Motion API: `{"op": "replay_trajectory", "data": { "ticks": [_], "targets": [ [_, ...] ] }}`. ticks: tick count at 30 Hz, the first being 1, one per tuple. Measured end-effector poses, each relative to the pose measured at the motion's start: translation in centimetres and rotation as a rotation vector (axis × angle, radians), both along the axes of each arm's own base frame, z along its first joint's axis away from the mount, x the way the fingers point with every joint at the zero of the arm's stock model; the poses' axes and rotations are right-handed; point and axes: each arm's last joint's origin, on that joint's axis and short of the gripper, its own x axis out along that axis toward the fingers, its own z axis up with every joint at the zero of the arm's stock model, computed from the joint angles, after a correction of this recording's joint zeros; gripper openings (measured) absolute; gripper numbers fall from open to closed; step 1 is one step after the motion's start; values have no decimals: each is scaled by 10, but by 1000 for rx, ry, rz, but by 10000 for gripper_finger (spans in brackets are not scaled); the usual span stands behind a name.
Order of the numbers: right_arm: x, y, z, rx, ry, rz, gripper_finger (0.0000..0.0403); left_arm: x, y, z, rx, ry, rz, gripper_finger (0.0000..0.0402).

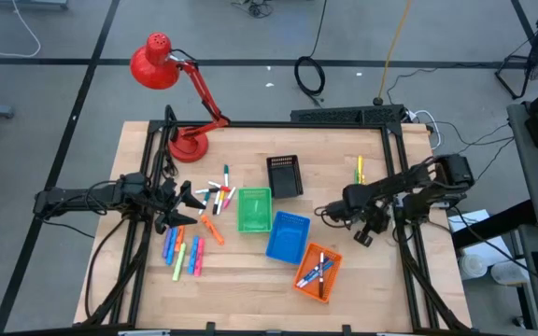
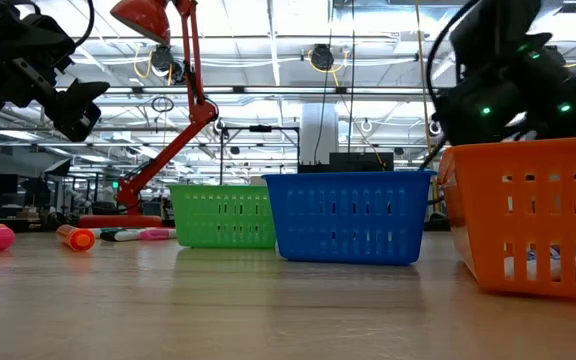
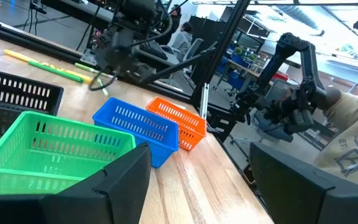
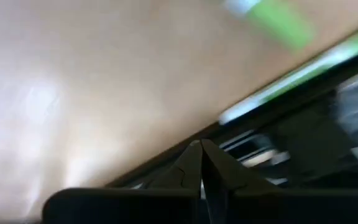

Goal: Pick & Place Markers
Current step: Put the right green marker pen into the orange basket

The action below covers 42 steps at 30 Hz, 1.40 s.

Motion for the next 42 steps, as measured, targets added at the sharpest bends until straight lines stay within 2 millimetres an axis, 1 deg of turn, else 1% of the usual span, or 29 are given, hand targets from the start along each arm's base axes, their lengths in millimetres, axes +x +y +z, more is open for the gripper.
{"op": "replay_trajectory", "data": {
  "ticks": [2, 4, 9, 11, 15, 17, 21, 24, 26, 29, 32, 38, 39, 41, 42],
  "targets": [
    [-5, 6, -4, 57, -8, -14, 0, 0, 0, 0, 1, -1, 0, 273],
    [-9, 10, -12, 77, -16, -19, 0, 0, 0, 0, 1, 0, 0, 274],
    [-27, 11, -36, 20, 43, -94, 0, 0, 0, 0, 1, 0, 0, 274],
    [-31, 11, -41, 1, 42, -129, 0, 0, 0, 0, 1, 0, 0, 274],
    [-36, 11, -46, 16, 51, -154, 0, 0, 0, 0, 0, 0, 0, 274],
    [-36, 9, -49, -13, 65, -179, 0, 0, 0, 0, 0, 0, 0, 273],
    [-36, 5, -61, -89, 175, -232, 0, 0, 0, 0, 0, 0, 0, 273],
    [-39, 4, -71, -109, 265, -232, 0, 0, 0, 0, 1, 0, 0, 274],
    [-39, 4, -76, -92, 307, -214, 0, 0, 0, 0, 0, 0, 0, 274],
    [-37, 5, -77, -57, 350, -171, 0, 0, 0, 0, 0, 0, 0, 274],
    [-33, 4, -75, -40, 348, -161, 0, 0, 0, 0, 0, 0, 0, 273],
    [-31, -6, -76, -69, 336, -222, 0, 0, 0, 0, 1, -1, 0, 274],
    [-30, -7, -76, -73, 327, -220, 0, 0, 0, 0, 0, 0, 0, 274],
    [-28, -9, -72, -90, 276, -163, 0, 0, 0, 0, 1, 0, 0, 274],
    [-28, -9, -69, -126, 249, -153, 0, 0, 0, 0, 1, 0, 0, 274]
  ]
}}
